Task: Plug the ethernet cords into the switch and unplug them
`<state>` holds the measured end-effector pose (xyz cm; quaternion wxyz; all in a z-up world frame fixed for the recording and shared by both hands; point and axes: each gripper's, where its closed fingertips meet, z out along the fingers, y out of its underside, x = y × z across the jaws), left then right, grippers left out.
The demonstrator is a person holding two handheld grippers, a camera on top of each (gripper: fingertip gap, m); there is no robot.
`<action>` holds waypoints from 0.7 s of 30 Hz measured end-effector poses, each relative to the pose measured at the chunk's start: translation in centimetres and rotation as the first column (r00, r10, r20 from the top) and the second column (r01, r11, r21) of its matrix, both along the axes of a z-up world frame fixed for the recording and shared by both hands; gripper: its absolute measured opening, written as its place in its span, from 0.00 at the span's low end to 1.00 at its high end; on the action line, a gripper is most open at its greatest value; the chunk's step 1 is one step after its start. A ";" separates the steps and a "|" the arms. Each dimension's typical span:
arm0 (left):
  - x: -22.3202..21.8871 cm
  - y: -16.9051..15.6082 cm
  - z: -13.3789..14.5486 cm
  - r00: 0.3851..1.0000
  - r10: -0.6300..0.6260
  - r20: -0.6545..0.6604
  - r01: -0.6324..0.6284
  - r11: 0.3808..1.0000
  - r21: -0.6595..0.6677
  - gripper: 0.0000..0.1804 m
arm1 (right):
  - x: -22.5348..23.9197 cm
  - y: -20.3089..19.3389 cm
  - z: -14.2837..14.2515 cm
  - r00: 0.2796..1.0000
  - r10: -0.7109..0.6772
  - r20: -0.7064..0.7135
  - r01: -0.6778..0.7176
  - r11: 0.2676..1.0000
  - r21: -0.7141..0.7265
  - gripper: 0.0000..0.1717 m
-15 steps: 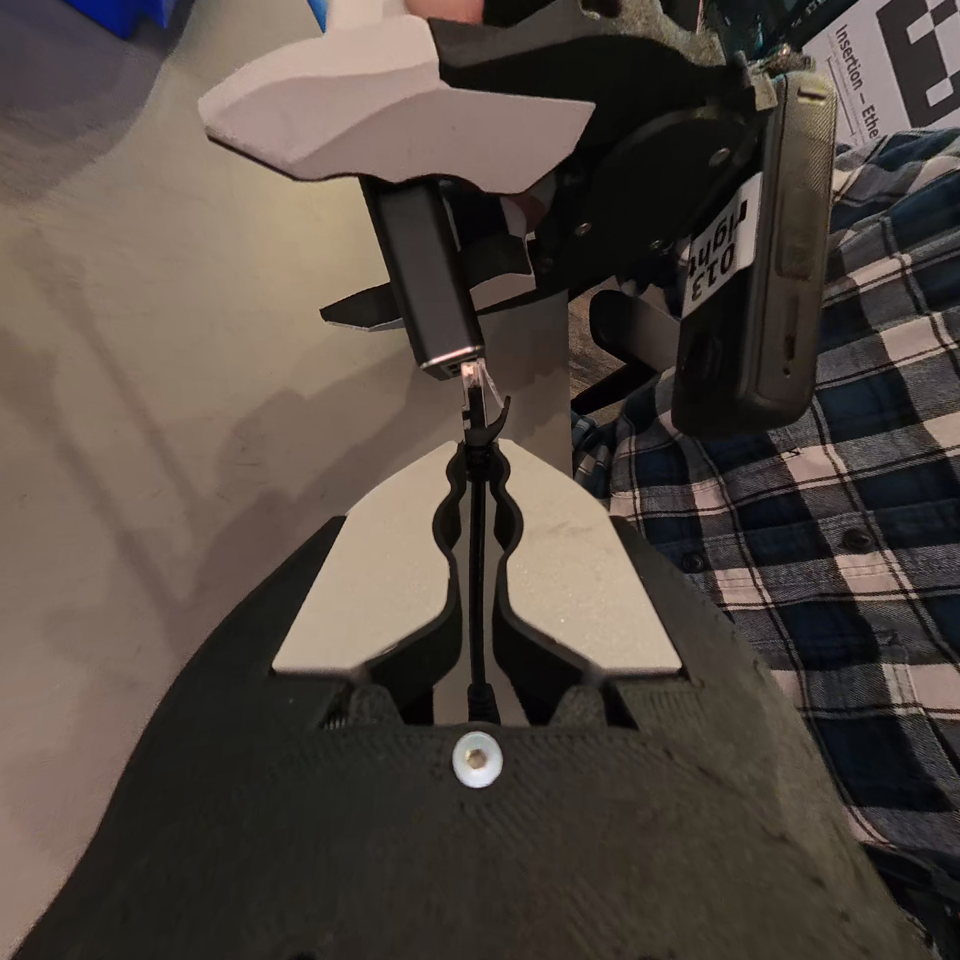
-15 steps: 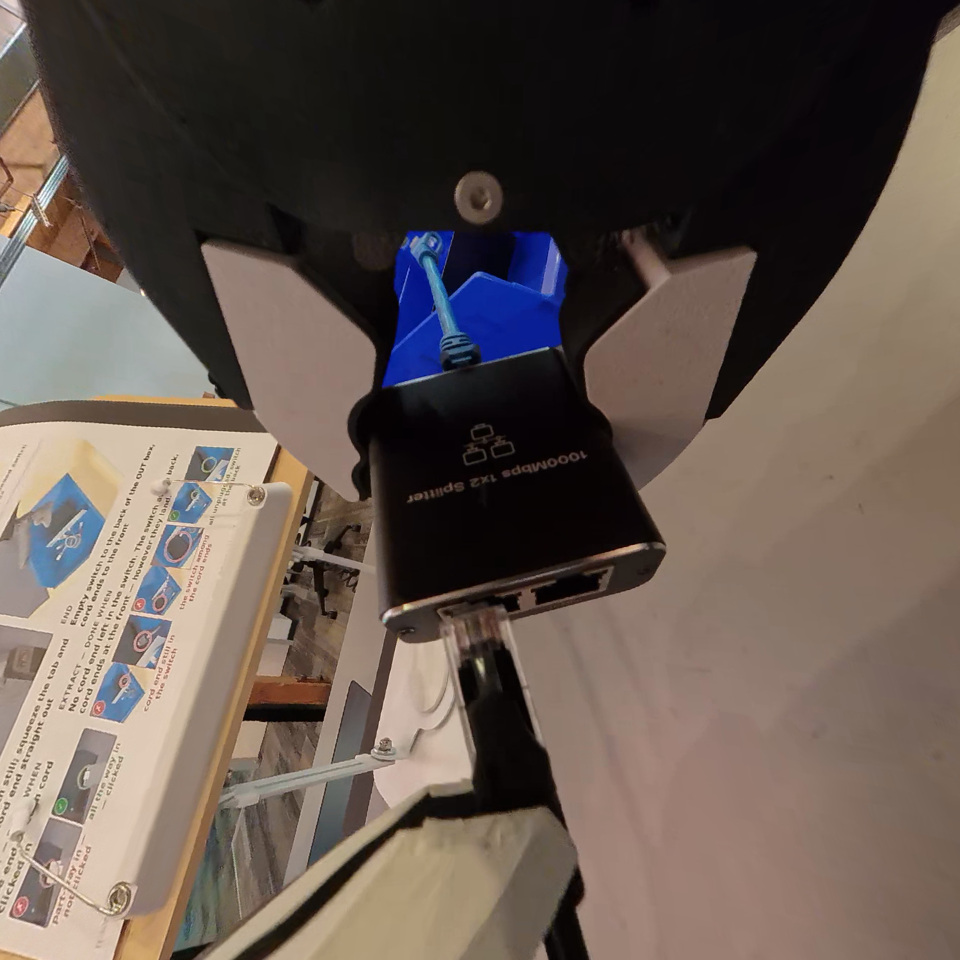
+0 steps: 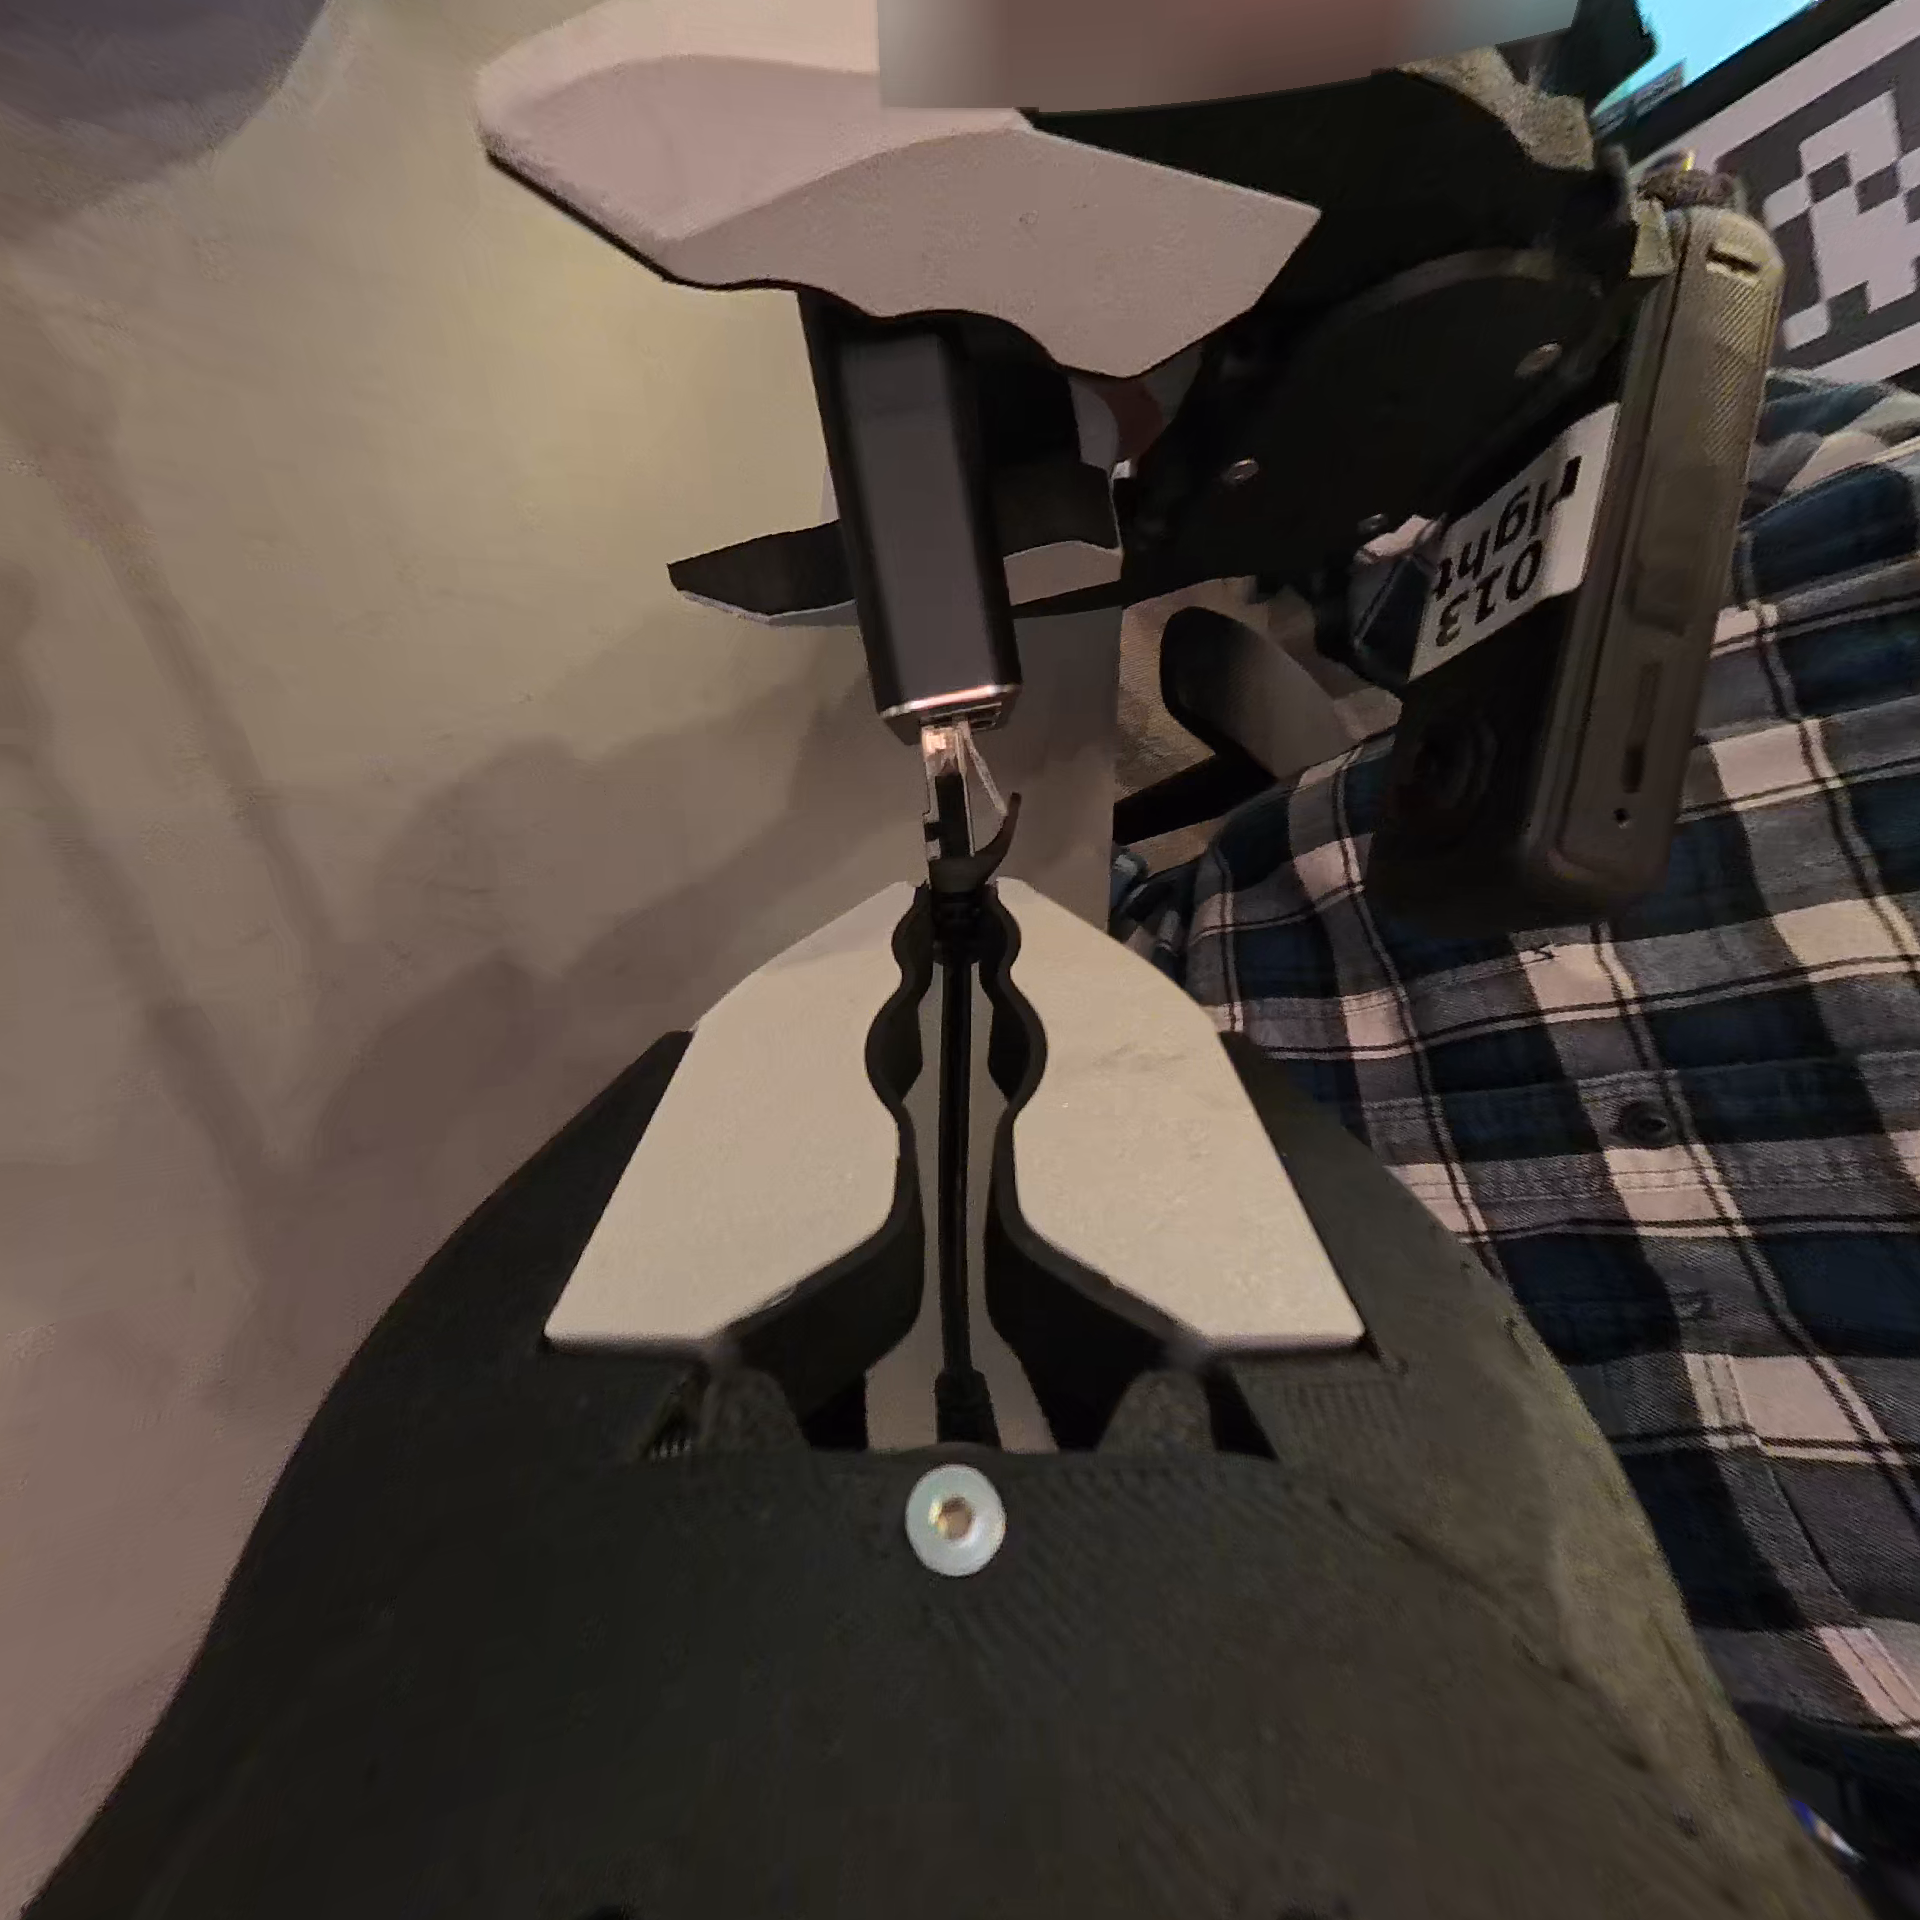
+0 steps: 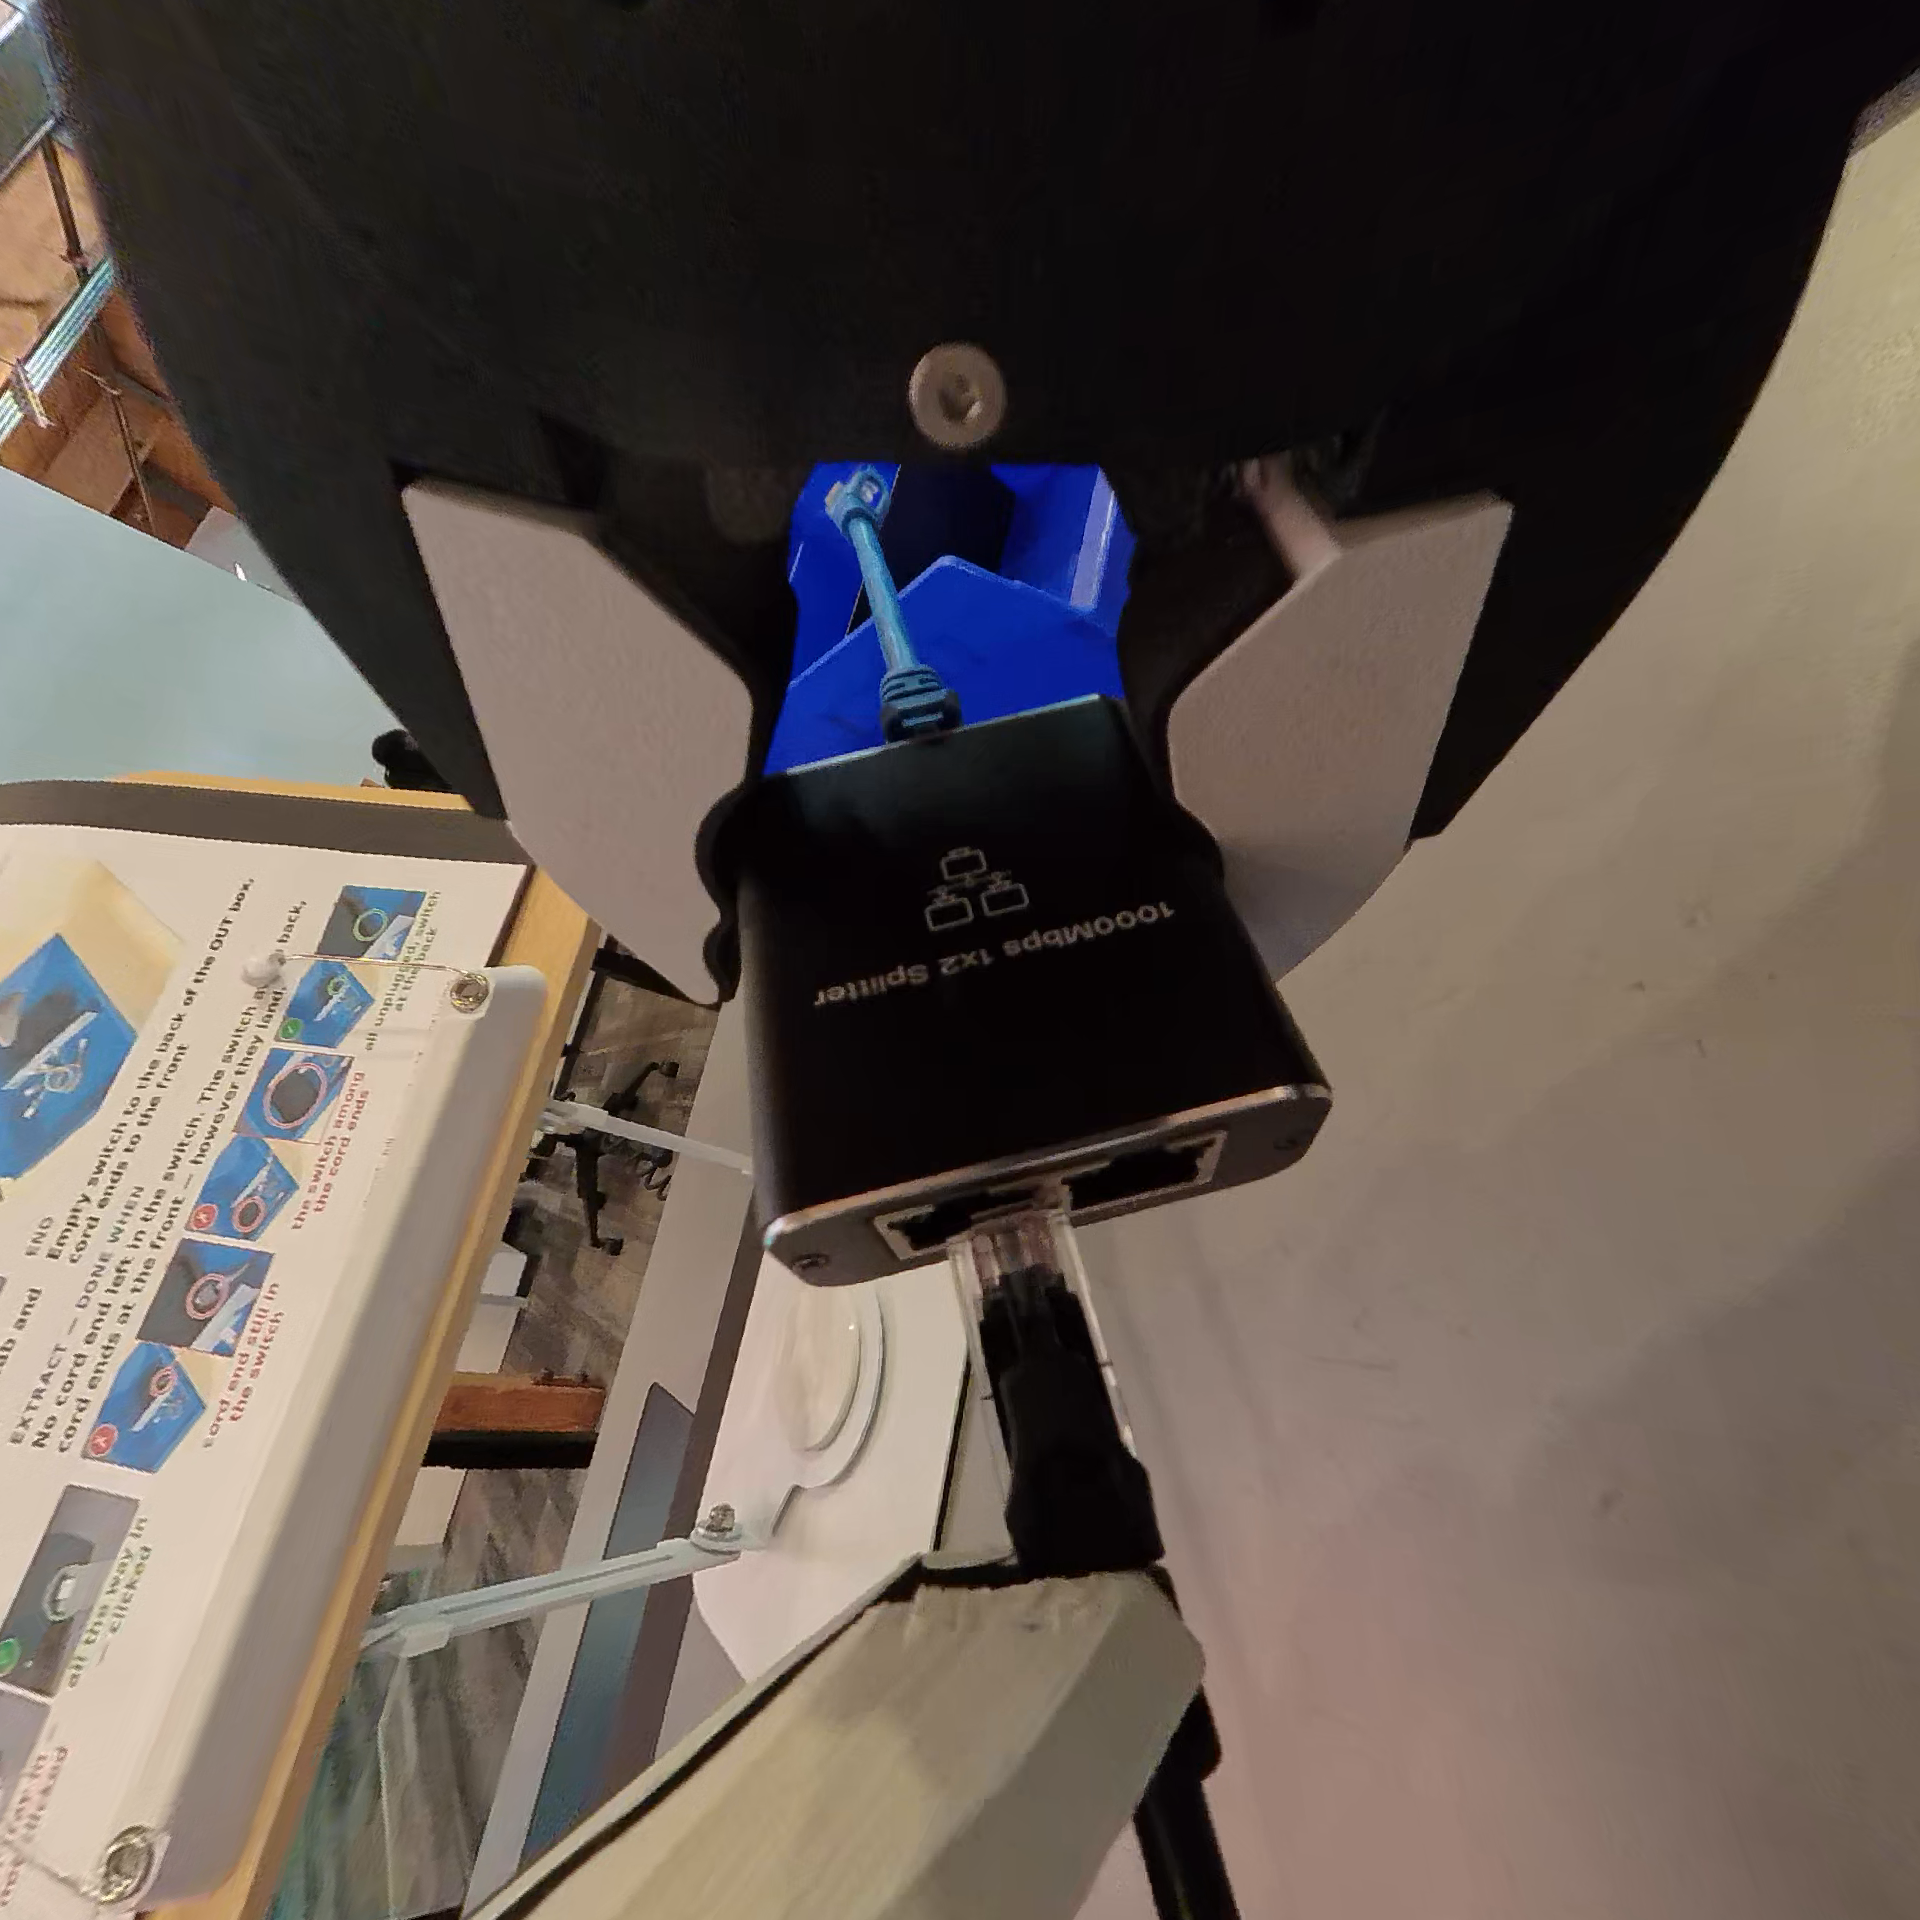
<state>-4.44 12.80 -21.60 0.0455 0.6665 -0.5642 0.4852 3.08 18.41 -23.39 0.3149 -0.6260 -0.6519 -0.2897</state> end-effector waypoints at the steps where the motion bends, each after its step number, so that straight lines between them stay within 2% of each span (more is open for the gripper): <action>1: 0.1 0.0 -0.1 1.000 0.006 -0.003 -0.006 1.000 -0.023 0.04 | 0.1 0.0 -0.1 1.000 -0.005 0.010 0.005 1.000 -0.007 0.46; 11: 1.4 -1.0 -0.4 1.000 0.006 0.017 -0.002 0.971 -0.241 0.04 | 1.4 -1.2 -1.5 0.999 -0.003 0.044 0.008 0.993 -0.117 0.47; 21: 1.8 -2.3 -1.7 0.997 0.066 0.044 -0.041 0.904 -0.425 0.04 | 1.7 -2.9 -3.4 0.999 0.024 0.039 -0.014 0.970 -0.244 0.46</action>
